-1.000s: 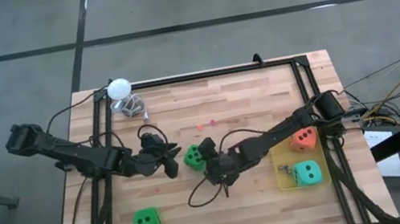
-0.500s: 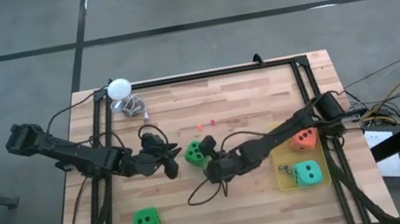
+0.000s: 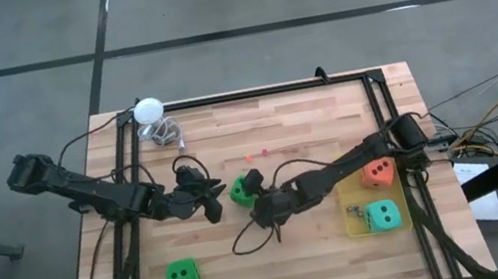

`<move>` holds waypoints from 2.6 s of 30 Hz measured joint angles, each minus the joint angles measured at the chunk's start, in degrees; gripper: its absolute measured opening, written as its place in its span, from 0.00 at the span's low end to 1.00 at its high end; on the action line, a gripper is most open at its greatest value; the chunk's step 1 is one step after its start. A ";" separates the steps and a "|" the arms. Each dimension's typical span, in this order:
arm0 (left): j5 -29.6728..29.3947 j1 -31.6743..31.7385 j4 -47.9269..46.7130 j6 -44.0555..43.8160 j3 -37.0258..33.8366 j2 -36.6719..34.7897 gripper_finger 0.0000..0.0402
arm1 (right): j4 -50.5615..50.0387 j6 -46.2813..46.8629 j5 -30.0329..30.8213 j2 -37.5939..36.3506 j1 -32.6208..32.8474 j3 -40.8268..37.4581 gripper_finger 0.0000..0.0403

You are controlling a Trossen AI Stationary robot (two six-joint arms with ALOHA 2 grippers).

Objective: Pick & Place Dice
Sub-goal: Put the top large green dice into the yellow bin

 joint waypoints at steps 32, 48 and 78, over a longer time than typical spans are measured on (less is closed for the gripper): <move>3.89 1.64 1.94 0.44 0.00 0.00 0.28 | 1.47 2.93 -11.75 -0.15 -7.06 -3.80 0.39; 4.93 1.84 4.17 1.51 0.00 0.00 0.28 | 1.58 8.60 -12.75 -0.23 -6.58 -5.57 0.09; 4.94 1.84 3.91 3.02 0.00 -0.02 0.28 | -24.46 26.05 -9.54 -0.28 -0.63 7.62 0.01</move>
